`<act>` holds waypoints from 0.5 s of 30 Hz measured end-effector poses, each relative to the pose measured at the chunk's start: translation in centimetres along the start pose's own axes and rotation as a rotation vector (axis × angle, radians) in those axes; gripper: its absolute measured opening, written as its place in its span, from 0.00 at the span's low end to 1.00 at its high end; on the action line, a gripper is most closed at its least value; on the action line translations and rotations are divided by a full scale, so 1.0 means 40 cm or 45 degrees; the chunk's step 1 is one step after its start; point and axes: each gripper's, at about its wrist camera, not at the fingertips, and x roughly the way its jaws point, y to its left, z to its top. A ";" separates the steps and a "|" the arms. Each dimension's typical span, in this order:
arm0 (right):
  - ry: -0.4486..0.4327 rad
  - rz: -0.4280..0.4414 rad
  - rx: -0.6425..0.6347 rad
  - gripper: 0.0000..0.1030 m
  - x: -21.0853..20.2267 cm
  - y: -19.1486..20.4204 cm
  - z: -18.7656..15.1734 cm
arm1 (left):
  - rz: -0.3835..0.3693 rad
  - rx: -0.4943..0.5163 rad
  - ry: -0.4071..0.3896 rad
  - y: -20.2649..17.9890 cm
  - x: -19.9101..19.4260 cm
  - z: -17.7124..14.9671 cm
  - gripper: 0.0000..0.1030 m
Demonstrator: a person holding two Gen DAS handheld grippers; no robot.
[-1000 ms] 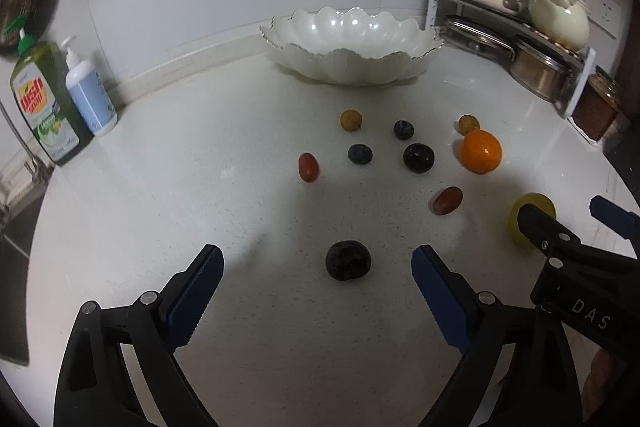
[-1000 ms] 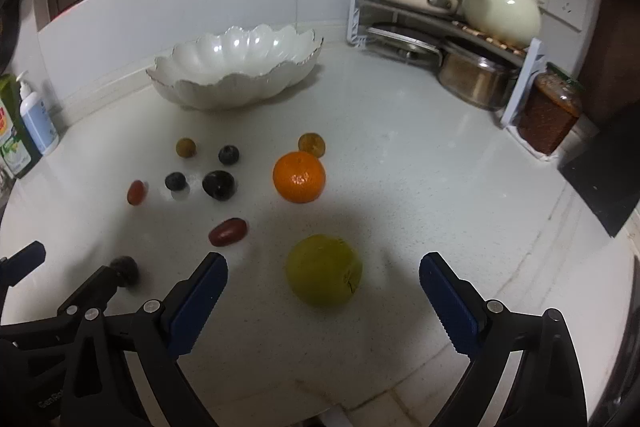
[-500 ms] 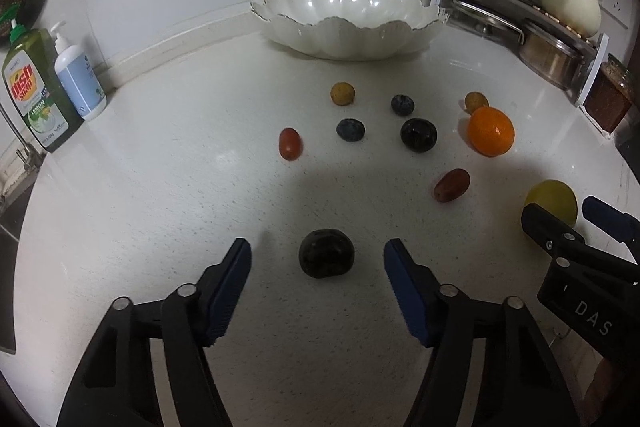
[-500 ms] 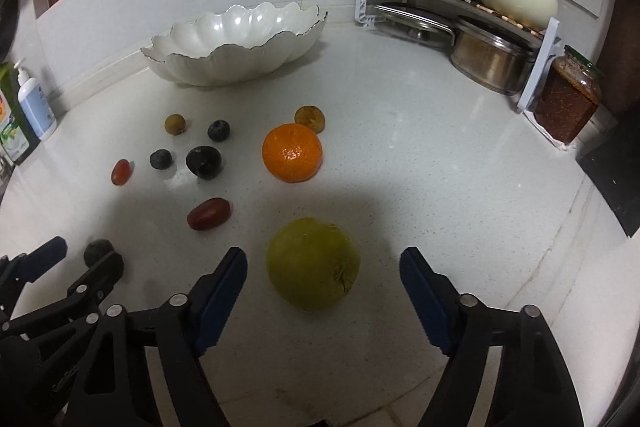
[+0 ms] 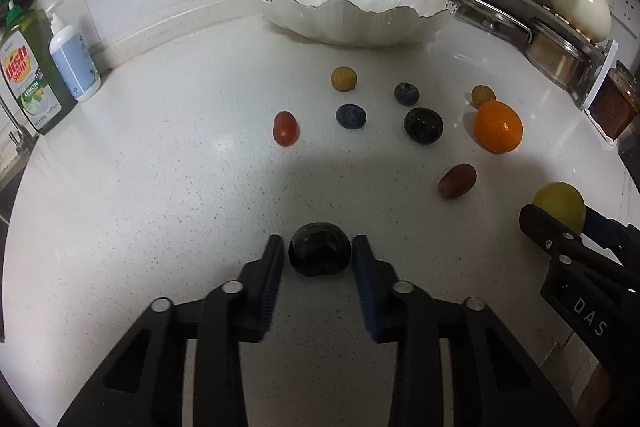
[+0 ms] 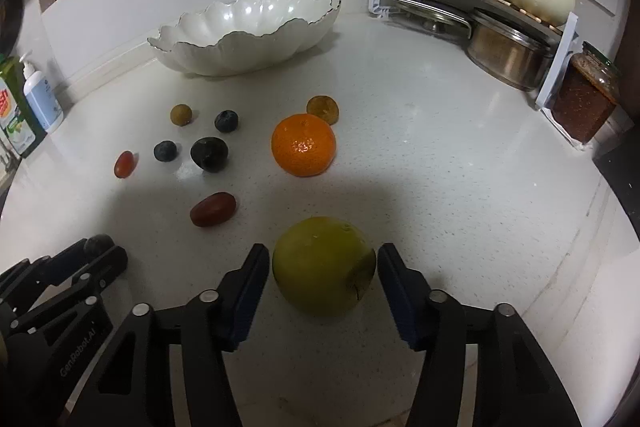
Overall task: Organize fruits
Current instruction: 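Close left gripper on dark plum while right gripper closes on green fruit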
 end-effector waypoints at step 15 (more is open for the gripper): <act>-0.010 0.037 0.011 0.49 -0.015 0.005 0.003 | -0.031 0.012 -0.055 0.004 -0.035 0.024 0.29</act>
